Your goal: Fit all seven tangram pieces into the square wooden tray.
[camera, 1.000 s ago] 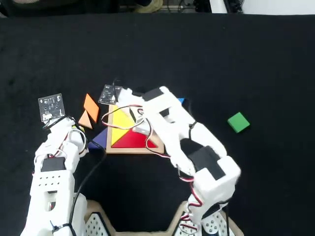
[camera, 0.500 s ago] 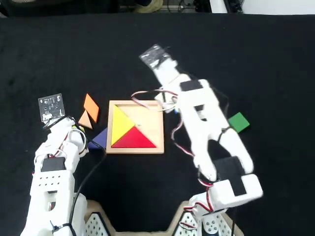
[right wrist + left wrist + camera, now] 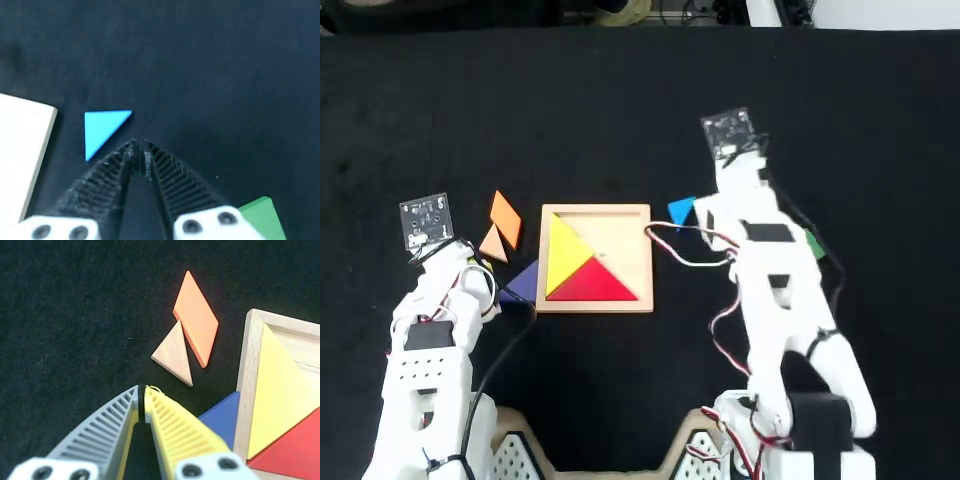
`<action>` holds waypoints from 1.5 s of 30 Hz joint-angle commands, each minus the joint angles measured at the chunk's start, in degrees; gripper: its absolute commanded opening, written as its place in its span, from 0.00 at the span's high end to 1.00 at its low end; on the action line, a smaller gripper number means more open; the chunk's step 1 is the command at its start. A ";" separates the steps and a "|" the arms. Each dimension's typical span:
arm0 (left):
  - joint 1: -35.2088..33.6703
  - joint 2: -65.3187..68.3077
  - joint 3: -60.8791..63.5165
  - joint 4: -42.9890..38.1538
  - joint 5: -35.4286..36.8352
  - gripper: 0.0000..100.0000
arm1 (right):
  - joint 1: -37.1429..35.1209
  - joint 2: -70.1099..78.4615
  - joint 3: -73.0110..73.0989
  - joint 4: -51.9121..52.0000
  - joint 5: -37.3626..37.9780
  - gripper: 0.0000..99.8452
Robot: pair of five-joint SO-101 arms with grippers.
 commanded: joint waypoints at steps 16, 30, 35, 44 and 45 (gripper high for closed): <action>0.04 -0.97 0.13 -2.37 -0.62 0.97 | 8.00 5.67 -4.35 -3.78 -15.30 0.99; 0.57 -0.35 -12.09 8.35 -0.62 0.97 | 8.00 7.16 -4.53 -4.48 -15.30 0.99; 0.04 -0.35 -14.20 13.45 -0.09 0.97 | 7.56 7.25 -4.53 -4.48 -12.66 0.99; 0.22 -0.97 0.22 -6.24 -0.53 0.97 | -0.79 13.67 -11.56 4.84 -3.60 0.99; 0.48 -0.97 0.48 -6.59 -0.53 0.97 | -0.79 15.25 -13.41 6.15 -3.43 0.99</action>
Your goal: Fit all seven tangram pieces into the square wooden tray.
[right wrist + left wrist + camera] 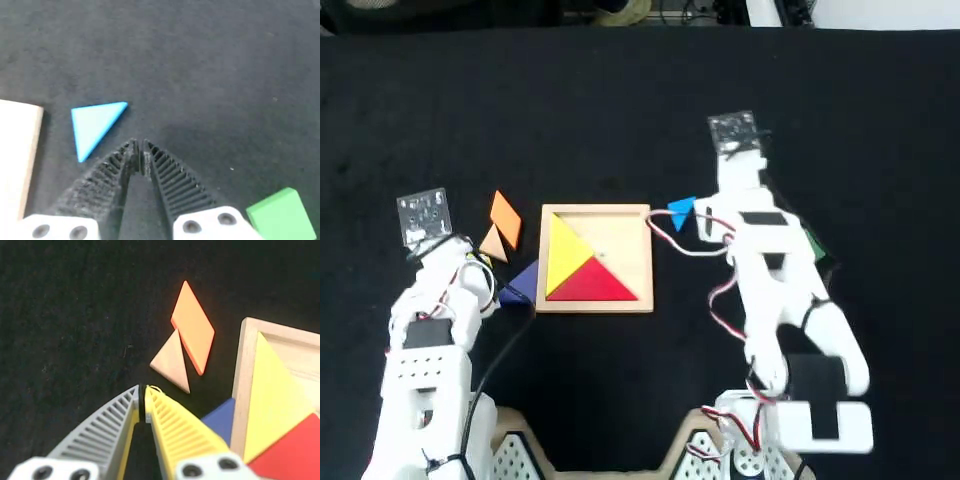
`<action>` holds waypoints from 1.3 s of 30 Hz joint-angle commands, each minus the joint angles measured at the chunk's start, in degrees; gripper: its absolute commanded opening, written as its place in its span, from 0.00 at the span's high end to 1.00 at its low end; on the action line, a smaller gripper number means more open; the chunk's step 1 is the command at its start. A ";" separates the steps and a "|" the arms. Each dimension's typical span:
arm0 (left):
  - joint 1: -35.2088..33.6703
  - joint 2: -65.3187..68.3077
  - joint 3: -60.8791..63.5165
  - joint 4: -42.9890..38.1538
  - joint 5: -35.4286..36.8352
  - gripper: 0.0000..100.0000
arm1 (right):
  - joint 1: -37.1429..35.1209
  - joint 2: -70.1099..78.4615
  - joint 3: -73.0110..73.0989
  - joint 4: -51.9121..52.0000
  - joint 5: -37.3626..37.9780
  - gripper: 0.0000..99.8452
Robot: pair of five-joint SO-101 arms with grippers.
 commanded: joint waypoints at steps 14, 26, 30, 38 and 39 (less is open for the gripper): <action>0.40 -0.97 2.07 -6.15 -0.53 0.97 | -1.67 32.22 -44.44 22.86 1.14 0.99; 0.48 -0.97 2.15 -6.51 -0.53 0.97 | -8.88 40.57 -61.93 35.25 10.37 0.99; 0.48 -0.97 2.15 -6.51 -0.62 0.97 | -11.78 40.48 -64.40 43.78 22.86 0.99; 0.48 -0.97 2.15 -6.51 -0.62 0.97 | -11.08 30.73 -63.52 60.75 34.90 0.99; 0.48 -0.97 2.15 -6.51 -0.62 0.97 | -10.73 28.62 -61.58 60.66 35.08 0.99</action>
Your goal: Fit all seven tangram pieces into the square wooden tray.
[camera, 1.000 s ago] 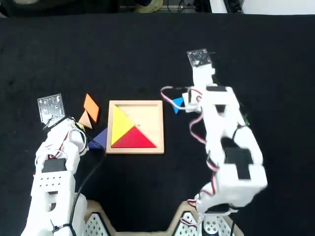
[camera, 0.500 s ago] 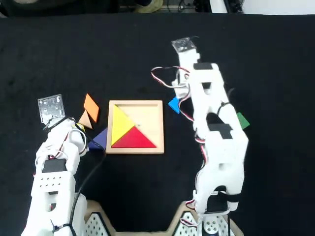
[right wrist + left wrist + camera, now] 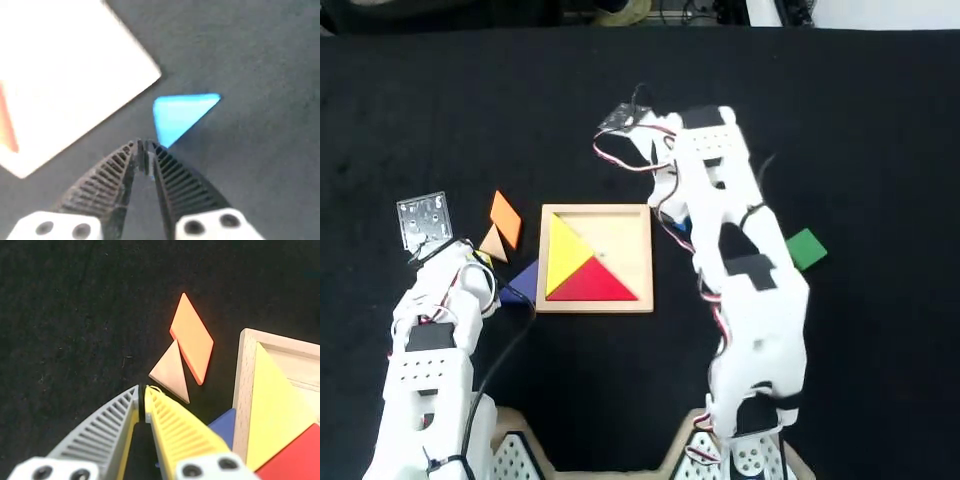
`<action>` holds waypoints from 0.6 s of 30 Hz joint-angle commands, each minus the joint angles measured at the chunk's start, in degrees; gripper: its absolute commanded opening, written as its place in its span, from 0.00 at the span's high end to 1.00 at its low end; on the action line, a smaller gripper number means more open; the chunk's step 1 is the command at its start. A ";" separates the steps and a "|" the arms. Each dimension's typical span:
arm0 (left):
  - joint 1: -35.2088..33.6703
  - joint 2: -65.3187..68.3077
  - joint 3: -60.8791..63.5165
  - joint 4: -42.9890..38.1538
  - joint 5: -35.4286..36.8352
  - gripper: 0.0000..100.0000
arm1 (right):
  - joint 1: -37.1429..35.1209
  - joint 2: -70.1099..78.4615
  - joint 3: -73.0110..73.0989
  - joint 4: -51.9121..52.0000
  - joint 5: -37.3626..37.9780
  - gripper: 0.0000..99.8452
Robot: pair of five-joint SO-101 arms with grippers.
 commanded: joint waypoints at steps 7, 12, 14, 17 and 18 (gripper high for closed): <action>0.48 -0.97 -0.40 -1.23 -0.62 0.97 | 0.44 -18.68 23.43 -19.25 -17.41 0.99; 0.48 -0.97 -0.40 -1.23 -0.62 0.97 | -0.44 -17.01 25.45 -23.03 -34.20 0.80; 0.48 -0.97 -0.40 -1.23 -0.62 0.97 | -1.85 -15.69 23.69 -22.07 -34.02 0.75; 0.48 -0.97 -0.40 -1.23 -0.62 0.97 | -2.55 -13.32 21.23 -21.80 -33.76 0.78; 0.48 -0.97 -0.40 -1.23 -0.62 0.97 | -2.90 -12.26 20.35 -21.80 -33.67 0.78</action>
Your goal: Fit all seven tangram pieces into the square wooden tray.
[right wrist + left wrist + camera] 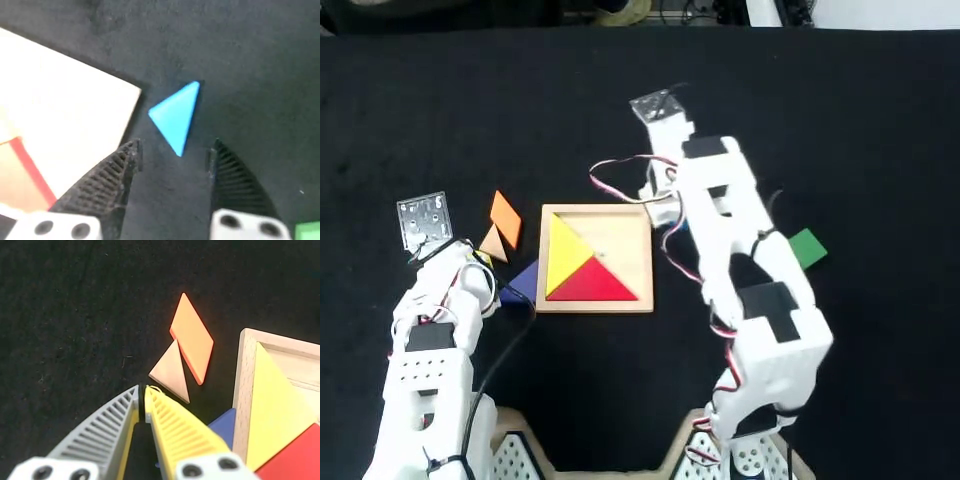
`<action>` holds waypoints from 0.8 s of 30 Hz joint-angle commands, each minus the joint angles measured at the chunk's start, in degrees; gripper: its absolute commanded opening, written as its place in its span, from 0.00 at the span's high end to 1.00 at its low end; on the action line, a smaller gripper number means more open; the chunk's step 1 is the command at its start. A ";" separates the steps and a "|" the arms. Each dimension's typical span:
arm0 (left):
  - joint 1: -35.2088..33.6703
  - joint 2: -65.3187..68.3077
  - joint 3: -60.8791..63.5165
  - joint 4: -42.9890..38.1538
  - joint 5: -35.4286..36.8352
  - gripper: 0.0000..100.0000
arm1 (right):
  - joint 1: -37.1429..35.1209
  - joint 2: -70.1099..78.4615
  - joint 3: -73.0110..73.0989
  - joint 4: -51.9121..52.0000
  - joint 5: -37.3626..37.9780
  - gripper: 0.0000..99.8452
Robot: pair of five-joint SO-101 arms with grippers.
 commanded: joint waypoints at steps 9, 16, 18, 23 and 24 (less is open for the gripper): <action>0.48 -0.97 -0.40 -1.23 -0.62 0.97 | -0.88 8.75 -9.01 0.00 -1.32 0.79; 0.48 -0.97 -0.40 -1.23 -0.62 0.97 | -0.70 8.92 -8.92 -0.09 -1.32 0.81; 0.48 -0.97 -0.40 -1.23 -0.62 0.97 | -0.62 9.01 -8.66 -0.44 -1.14 0.85; 0.48 -0.97 -0.40 -1.23 -0.62 0.97 | -0.62 9.01 -8.57 -0.53 -0.88 0.91; 0.48 -0.97 -0.40 -1.23 -0.62 0.97 | -0.62 9.01 -8.57 -0.53 -0.79 0.91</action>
